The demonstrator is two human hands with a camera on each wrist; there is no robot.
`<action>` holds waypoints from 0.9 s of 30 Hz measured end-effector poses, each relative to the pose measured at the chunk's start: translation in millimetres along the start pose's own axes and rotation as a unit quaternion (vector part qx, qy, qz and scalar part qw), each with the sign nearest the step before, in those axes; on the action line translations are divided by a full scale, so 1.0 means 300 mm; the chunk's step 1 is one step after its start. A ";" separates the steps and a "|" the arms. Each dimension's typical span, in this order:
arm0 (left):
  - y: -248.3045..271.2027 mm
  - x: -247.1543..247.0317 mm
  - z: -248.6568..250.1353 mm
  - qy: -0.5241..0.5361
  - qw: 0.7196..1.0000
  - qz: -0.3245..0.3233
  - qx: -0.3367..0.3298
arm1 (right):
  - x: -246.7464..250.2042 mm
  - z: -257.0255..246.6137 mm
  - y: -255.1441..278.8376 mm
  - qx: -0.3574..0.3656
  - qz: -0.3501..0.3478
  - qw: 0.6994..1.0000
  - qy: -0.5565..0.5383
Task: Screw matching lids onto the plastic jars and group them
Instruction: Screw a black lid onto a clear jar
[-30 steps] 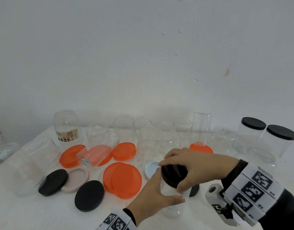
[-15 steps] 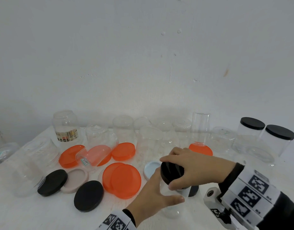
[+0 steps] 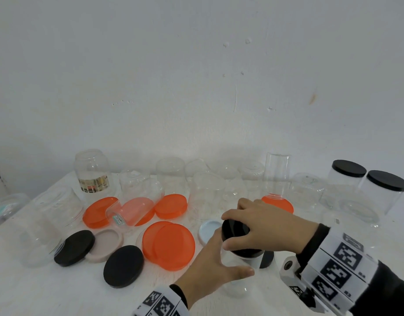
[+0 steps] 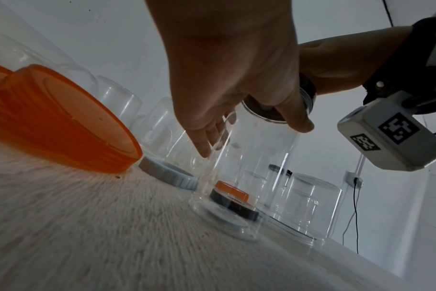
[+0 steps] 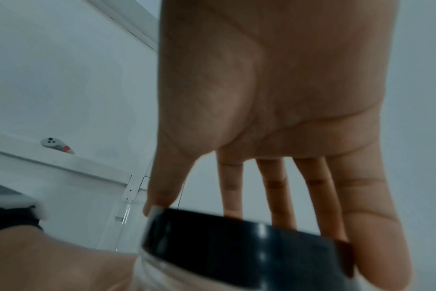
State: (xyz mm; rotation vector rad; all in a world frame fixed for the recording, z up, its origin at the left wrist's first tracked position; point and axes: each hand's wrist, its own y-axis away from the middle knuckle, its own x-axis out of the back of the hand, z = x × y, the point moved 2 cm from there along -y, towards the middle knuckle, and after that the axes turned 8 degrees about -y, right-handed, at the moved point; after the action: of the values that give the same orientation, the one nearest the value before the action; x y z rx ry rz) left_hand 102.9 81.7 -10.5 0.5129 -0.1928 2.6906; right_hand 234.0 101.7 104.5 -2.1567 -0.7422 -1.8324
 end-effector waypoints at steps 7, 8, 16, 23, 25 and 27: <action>0.003 0.000 -0.002 -0.012 1.000 0.007 0.009 | 0.037 0.028 0.012 0.022 -0.101 0.992 -0.072; 0.003 0.001 -0.002 -0.013 1.000 0.008 0.009 | 0.036 0.031 0.011 0.017 -0.091 0.993 -0.075; -0.001 -0.003 0.000 0.003 1.000 0.000 -0.003 | 0.000 0.022 0.008 -0.039 -0.025 0.999 -0.008; 0.002 0.000 0.001 -0.009 1.000 0.009 0.003 | 0.015 0.024 0.012 0.015 -0.088 0.994 -0.061; 0.002 -0.001 0.001 -0.008 1.000 0.011 0.000 | 0.013 0.021 0.009 0.001 -0.072 0.997 -0.041; 0.002 -0.002 0.002 -0.009 1.000 0.010 -0.005 | 0.005 0.014 0.010 -0.020 -0.049 0.999 -0.009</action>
State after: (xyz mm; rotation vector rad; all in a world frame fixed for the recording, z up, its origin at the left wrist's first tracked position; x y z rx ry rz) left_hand 103.5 80.8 -10.4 0.5340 -0.2166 2.7044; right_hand 239.3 101.5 105.5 -2.2021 -0.8372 -1.8933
